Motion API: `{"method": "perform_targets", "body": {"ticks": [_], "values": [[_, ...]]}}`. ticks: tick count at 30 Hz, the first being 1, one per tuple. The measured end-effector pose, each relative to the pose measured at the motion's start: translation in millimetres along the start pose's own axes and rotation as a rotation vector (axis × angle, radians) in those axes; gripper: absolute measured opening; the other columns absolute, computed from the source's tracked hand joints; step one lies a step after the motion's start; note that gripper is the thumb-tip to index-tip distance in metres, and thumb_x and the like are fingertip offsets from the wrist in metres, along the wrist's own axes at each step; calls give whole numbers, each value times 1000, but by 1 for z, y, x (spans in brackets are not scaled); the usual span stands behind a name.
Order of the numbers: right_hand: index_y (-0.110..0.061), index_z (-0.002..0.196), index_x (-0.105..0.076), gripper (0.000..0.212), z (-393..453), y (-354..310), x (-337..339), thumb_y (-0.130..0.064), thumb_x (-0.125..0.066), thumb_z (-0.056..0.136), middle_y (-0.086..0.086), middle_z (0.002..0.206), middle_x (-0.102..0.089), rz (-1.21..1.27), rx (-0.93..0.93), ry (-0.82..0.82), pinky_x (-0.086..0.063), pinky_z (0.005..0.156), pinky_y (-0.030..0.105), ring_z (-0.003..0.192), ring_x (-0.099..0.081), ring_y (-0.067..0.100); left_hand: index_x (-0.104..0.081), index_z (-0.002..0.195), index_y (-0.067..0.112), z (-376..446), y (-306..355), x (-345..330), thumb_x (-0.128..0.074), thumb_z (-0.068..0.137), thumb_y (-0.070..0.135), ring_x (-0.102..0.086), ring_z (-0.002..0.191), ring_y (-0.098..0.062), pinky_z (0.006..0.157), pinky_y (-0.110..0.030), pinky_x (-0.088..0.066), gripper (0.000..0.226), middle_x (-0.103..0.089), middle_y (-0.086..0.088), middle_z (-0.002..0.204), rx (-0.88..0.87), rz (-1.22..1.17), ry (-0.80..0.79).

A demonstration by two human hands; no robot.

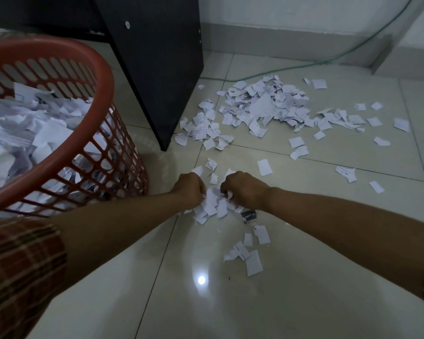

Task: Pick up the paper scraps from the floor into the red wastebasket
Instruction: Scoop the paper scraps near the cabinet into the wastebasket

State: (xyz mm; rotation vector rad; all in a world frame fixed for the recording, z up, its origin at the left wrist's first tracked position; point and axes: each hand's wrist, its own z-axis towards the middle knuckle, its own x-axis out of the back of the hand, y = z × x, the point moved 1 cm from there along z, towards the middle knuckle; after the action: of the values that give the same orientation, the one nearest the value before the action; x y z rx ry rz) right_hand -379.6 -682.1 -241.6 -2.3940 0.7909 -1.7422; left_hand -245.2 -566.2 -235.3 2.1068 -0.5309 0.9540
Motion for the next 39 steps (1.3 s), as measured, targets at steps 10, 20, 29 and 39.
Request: {"method": "perform_targets", "body": {"ticks": [10, 20, 29, 39], "values": [[0, 95, -70, 19, -29, 25, 20, 4, -57, 82, 21, 99, -66, -40, -81, 68, -39, 69, 28, 94, -61, 35, -45, 138, 30, -22, 19, -22, -75, 76, 48, -36, 130, -30, 105, -33, -35, 71, -30, -9, 142, -58, -83, 55], [-6, 100, -69, 20, -45, 27, 18, 0, -59, 83, 17, 104, -63, -53, -112, 118, -34, 70, 25, 97, -60, 32, -49, 127, 25, -25, 35, -42, -79, 76, 30, -38, 119, -36, 96, -35, -39, 59, -33, -11, 131, -3, 102, -39], [-6, 105, -69, 28, -44, 18, 24, 4, -57, 82, 16, 105, -64, -36, -103, 114, -42, 71, 28, 96, -61, 32, -74, 100, 3, -30, 39, -38, -72, 81, 8, -65, 92, -23, 71, -20, -44, 20, -71, -13, 100, -96, 58, -168], [-8, 89, -72, 20, -43, 0, 65, 5, -63, 77, 14, 89, -69, -15, -75, 304, -47, 67, 32, 82, -63, 30, -76, 93, 3, -38, 63, 30, -73, 75, 7, -65, 83, -21, 56, -14, -40, 18, -73, -12, 91, -250, 27, -51]]}}
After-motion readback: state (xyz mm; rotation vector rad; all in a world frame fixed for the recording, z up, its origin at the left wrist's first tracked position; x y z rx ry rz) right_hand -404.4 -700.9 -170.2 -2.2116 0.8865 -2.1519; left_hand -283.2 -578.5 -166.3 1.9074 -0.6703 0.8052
